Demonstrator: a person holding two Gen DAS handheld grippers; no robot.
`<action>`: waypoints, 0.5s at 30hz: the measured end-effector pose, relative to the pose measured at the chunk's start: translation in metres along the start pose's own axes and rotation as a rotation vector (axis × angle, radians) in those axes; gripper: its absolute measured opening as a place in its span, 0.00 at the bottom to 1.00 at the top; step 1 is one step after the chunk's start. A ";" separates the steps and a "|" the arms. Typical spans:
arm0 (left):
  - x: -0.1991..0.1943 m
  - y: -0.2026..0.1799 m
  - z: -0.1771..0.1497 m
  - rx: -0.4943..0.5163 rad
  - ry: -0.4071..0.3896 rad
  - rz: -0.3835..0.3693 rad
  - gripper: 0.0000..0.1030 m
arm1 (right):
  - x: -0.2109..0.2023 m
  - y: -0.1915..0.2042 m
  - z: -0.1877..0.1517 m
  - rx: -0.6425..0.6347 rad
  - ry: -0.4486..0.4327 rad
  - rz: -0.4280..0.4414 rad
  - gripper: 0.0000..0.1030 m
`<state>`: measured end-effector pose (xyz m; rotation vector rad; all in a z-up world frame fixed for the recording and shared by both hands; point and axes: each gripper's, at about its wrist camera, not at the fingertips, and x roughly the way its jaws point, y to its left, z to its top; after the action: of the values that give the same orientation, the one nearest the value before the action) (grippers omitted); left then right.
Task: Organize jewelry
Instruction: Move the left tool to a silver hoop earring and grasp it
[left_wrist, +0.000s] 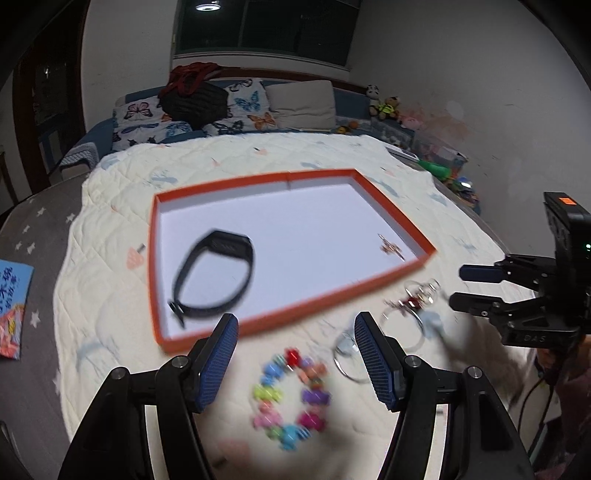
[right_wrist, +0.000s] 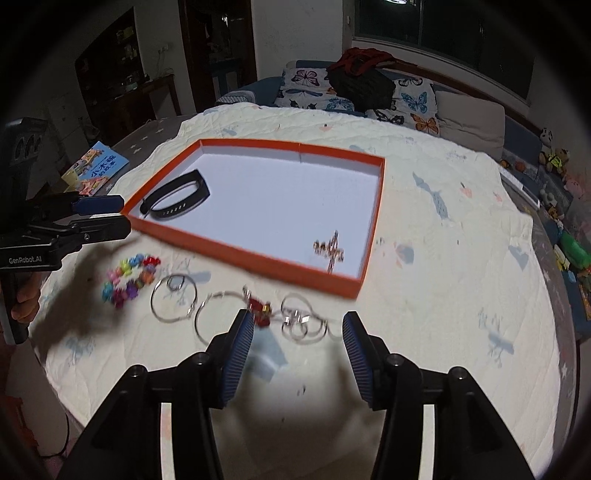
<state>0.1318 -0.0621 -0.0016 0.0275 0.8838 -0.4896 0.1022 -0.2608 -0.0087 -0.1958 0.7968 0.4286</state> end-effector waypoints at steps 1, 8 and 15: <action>-0.001 -0.003 -0.004 0.003 0.002 -0.002 0.68 | 0.000 0.000 -0.004 0.006 0.003 0.006 0.54; -0.004 -0.015 -0.029 0.008 0.003 -0.004 0.68 | 0.007 -0.010 -0.016 0.064 0.016 0.024 0.54; -0.004 -0.017 -0.036 0.022 0.000 0.017 0.68 | 0.009 -0.017 -0.012 0.095 -0.009 0.019 0.43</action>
<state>0.0960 -0.0674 -0.0185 0.0550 0.8776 -0.4830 0.1077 -0.2774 -0.0238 -0.0980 0.8084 0.4085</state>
